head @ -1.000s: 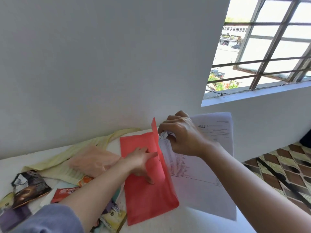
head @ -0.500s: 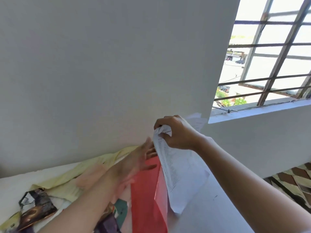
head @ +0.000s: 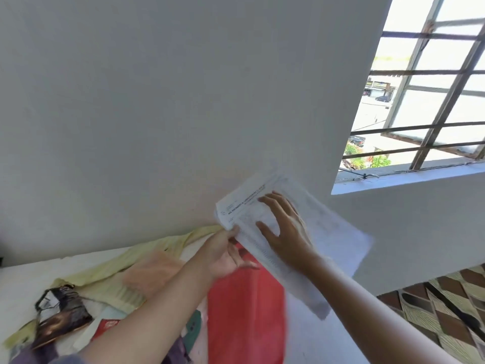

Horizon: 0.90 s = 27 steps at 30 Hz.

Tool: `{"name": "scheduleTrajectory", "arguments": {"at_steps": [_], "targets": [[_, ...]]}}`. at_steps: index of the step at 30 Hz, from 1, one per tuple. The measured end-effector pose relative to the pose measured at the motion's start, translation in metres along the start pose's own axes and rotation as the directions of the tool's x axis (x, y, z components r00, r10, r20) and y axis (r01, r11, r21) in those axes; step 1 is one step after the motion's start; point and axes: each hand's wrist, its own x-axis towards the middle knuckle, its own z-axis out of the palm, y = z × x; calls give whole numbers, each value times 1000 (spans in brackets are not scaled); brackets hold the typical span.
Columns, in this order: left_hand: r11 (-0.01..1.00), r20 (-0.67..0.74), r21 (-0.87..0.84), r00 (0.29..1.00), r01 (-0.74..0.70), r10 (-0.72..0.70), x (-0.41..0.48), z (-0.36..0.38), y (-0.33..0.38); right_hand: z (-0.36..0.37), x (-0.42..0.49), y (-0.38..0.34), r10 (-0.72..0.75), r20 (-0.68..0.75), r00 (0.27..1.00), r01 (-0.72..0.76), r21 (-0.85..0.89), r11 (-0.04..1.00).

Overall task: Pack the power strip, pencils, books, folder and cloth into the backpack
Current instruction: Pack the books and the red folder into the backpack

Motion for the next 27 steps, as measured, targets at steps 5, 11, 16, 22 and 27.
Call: {"name": "scheduleTrajectory", "arguments": {"at_steps": [5, 11, 16, 22, 27], "targets": [[969, -44, -248, 998, 22, -34, 7, -8, 13, -24, -3, 10, 95, -153, 984, -134, -272, 953], [996, -89, -23, 993, -85, 83, -1, -21, 42, -40, 1, 7, 530, 76, 844, -532, 8, 847], [992, 13, 76, 994, -106, 105, -40, -33, 43, -5, -29, -2, 690, 387, 611, -744, 577, 336], [959, -31, 283, 999, 29, -21, -65, -53, 22, 19, -41, -18, 634, 339, 695, -681, 592, 431], [927, -93, 339, 975, -161, 203, -75, -74, 31, 11, -35, -26, 604, 277, 747, -640, 545, 542]]}}
